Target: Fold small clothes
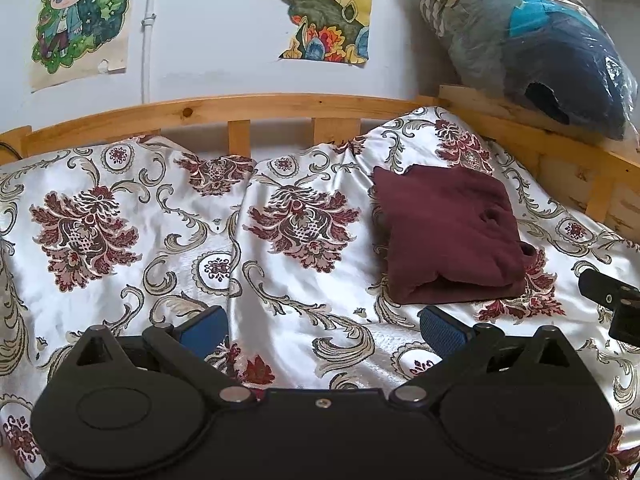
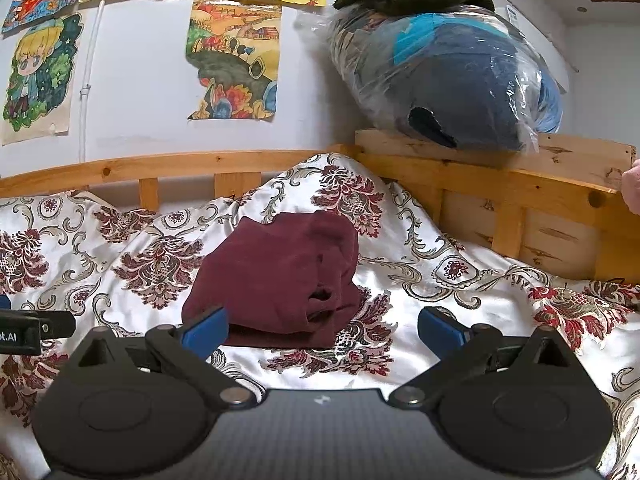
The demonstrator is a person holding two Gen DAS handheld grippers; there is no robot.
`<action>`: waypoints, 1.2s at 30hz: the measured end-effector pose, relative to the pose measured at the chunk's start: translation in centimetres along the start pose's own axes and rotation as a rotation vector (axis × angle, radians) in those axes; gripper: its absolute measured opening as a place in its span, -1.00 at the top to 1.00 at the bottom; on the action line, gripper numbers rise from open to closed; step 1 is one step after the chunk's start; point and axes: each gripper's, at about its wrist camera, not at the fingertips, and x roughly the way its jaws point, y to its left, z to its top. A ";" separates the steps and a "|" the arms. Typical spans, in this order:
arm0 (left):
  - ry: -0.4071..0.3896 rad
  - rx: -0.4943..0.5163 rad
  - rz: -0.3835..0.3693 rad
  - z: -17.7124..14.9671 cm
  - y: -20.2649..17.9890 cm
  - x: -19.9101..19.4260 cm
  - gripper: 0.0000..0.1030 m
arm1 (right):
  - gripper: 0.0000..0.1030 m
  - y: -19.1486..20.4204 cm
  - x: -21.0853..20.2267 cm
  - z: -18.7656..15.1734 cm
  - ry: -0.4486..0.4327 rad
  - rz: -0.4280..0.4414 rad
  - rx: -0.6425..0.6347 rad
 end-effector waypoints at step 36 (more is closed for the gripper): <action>0.010 0.006 -0.005 -0.2 0.0 0.0 -0.99 | -1.00 0.0 0.0 0.0 0.004 -0.001 -0.003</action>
